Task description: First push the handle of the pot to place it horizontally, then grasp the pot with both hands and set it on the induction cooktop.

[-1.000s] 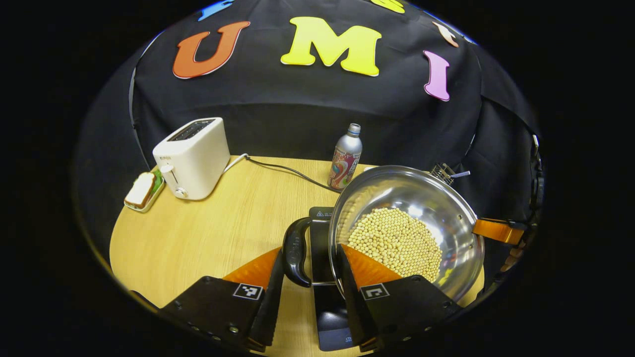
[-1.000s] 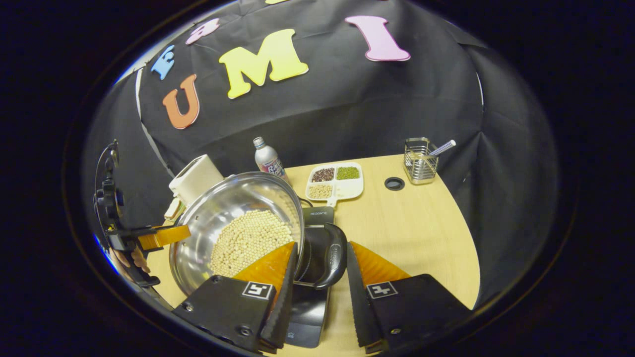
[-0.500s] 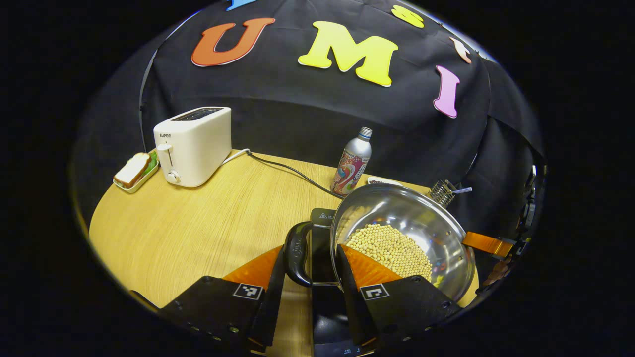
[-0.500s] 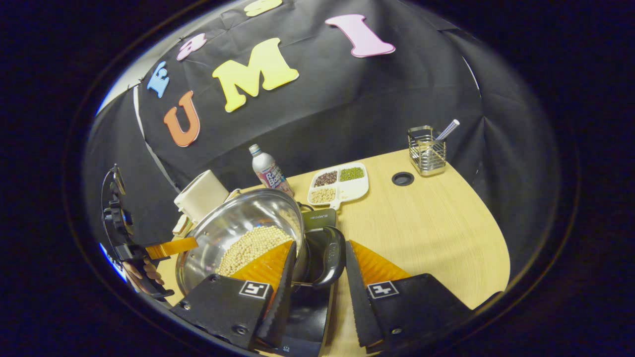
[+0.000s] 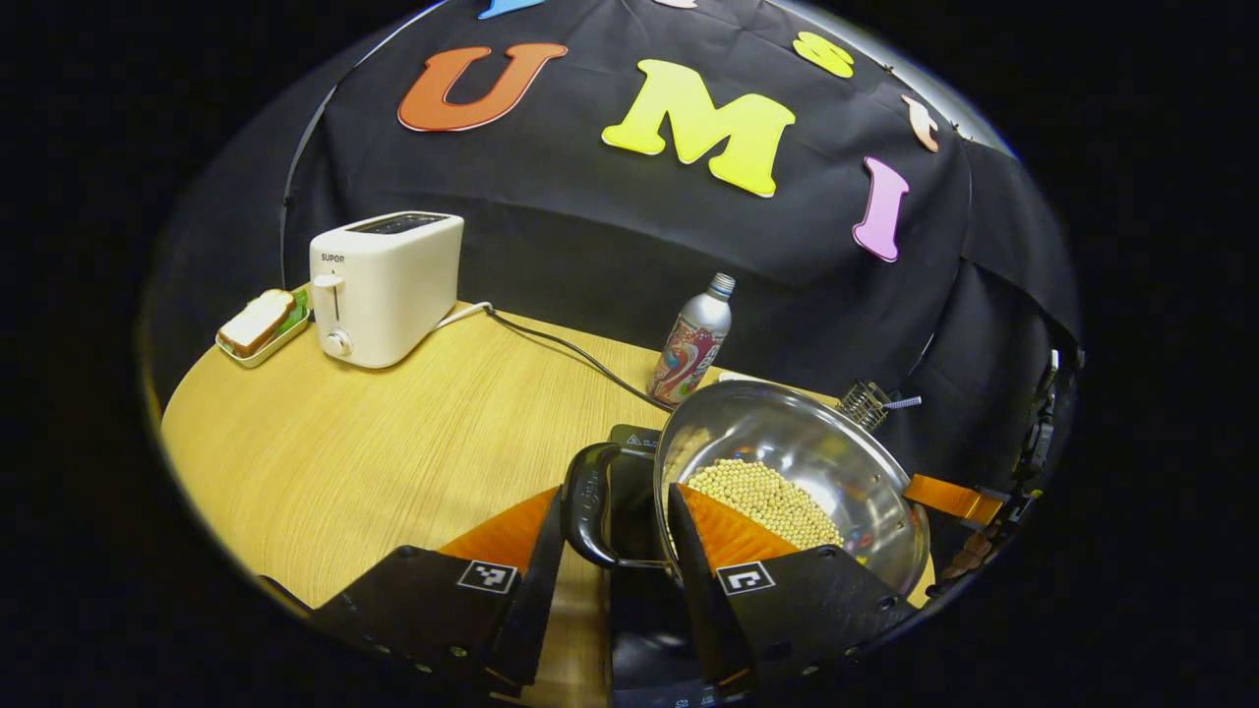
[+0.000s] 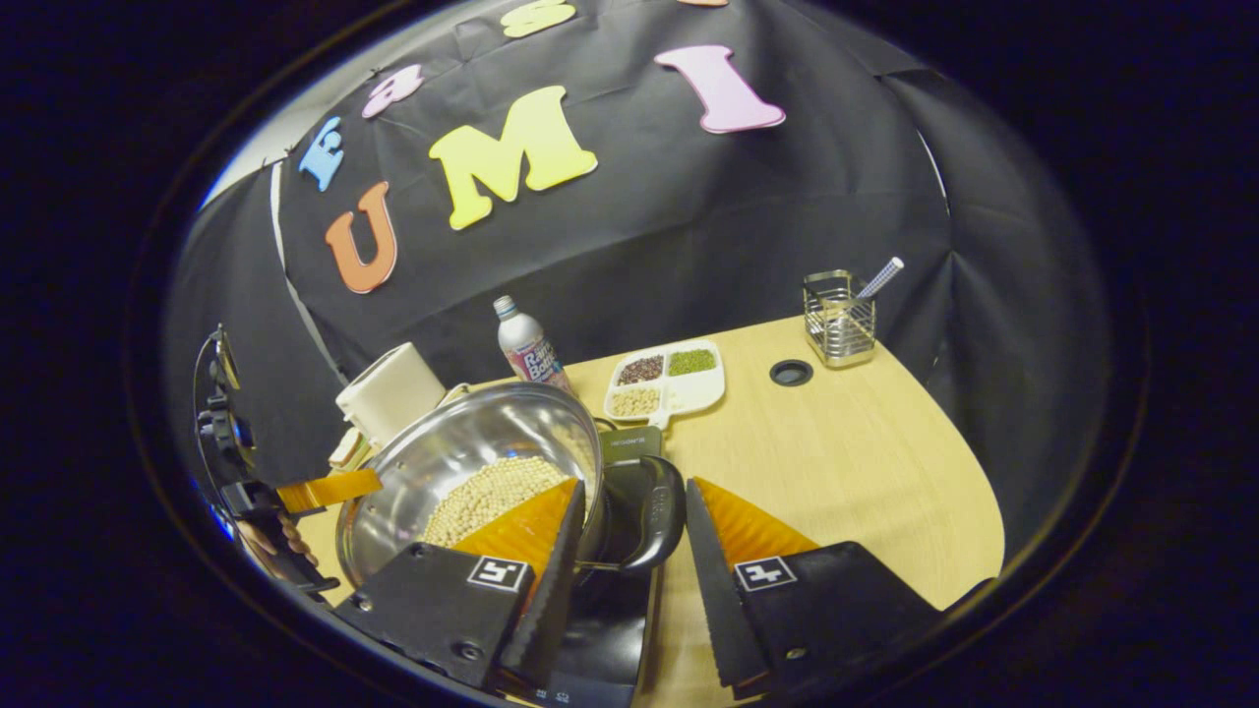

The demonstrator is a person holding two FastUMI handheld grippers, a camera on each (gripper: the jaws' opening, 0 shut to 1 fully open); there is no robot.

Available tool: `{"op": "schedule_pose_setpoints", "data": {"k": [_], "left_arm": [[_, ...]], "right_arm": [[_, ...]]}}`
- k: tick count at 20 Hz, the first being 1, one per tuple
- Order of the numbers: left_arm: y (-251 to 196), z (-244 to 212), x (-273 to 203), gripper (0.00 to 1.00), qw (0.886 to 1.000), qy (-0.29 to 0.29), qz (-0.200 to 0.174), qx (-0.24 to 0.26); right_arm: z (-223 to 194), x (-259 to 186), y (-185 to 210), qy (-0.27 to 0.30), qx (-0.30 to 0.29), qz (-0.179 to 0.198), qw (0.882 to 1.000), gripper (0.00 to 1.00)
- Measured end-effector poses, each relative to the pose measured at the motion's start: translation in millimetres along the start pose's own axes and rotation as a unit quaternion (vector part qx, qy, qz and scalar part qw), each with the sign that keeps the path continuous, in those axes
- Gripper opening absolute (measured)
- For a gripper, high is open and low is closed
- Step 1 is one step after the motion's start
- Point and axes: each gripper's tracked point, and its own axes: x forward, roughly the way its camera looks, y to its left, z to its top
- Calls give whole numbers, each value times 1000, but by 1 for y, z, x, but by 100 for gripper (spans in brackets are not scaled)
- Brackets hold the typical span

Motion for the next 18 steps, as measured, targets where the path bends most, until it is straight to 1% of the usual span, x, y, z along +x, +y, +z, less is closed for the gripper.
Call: {"op": "schedule_pose_setpoints", "data": {"k": [1,2,3,4,5,6,7,8,9,10,11,13,14,15,18], "left_arm": [[-2,-2,-3,63,1000,-3,-5,-3],[-3,-3,-7,63,1000,-4,-10,-4],[-4,-3,-12,63,1000,-9,-10,-3],[0,-2,-20,64,1000,-15,-3,1],[8,-2,-25,74,1000,-24,3,8],[7,-1,-33,76,999,-31,3,14],[8,-3,-41,81,999,-32,4,16],[9,-4,-48,87,999,-34,7,18],[12,-5,-54,79,999,-32,16,20],[17,-9,-63,93,999,-30,26,24],[19,-8,-70,94,998,-36,32,32],[20,-8,-89,94,997,-52,41,48],[18,-8,-97,94,996,-60,40,56],[15,-8,-107,94,995,-65,38,62],[8,-1,-141,94,992,-99,36,73]], "right_arm": [[7,-5,1,-15,-15,-5,1000,63],[15,-11,-2,-32,-32,-16,999,60],[17,-18,-4,-48,-51,-27,997,63],[20,-26,-4,-60,-66,-37,995,81],[19,-36,1,-67,-80,-40,994,96],[16,-45,7,-68,-91,-39,993,100],[12,-52,12,-70,-103,-38,991,96],[10,-60,16,-75,-110,-39,990,99],[8,-67,17,-80,-114,-43,989,96],[7,-75,20,-85,-116,-45,989,96],[4,-85,23,-89,-112,-47,989,99],[-2,-102,25,-89,-100,-52,990,98],[-4,-111,26,-91,-96,-55,990,96],[-6,-120,28,-96,-92,-57,989,99],[-8,-150,34,-115,-81,-63,988,99]]}}
